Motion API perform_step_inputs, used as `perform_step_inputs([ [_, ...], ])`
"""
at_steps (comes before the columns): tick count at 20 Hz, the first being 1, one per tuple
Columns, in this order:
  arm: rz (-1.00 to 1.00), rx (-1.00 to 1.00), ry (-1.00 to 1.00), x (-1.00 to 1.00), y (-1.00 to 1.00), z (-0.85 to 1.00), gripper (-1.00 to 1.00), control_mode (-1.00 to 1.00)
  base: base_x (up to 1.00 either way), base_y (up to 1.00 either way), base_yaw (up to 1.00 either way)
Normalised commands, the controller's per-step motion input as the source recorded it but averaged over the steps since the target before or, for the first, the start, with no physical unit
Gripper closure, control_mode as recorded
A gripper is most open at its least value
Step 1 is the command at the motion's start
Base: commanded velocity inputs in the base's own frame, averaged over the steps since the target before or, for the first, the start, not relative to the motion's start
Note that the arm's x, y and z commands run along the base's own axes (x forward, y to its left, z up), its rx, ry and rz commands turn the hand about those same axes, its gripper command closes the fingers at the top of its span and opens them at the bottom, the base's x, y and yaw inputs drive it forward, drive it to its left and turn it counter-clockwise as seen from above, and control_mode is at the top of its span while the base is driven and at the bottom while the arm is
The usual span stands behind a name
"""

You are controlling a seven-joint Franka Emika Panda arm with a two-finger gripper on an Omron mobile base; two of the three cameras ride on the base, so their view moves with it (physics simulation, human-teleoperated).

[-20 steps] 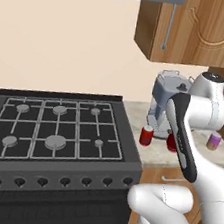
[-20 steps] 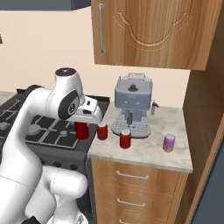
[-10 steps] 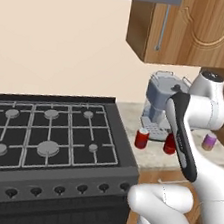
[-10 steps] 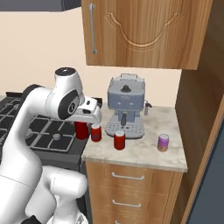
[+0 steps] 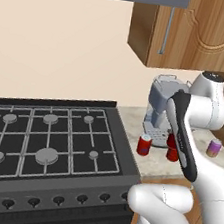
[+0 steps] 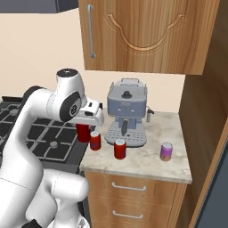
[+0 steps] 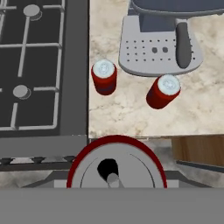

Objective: Four empty soda cans are scattered around the kitchen. Gather all the cans and cluster them next to the stove for recycling.

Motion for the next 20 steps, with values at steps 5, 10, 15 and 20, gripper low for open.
perform_step_inputs([
  [5,0.00,0.00,0.00,0.03,0.00,-0.13,1.00,-1.00,0.03,-0.01,0.00],
  [10,0.00,0.00,0.00,0.07,0.00,-0.82,1.00,-1.00,0.00,0.00,0.00],
  [15,0.00,0.00,0.00,0.22,0.04,-0.72,1.00,-1.00,0.00,0.00,0.00],
  [20,0.00,0.00,0.00,0.33,0.00,-0.33,1.00,-1.00,0.00,0.00,0.00],
])
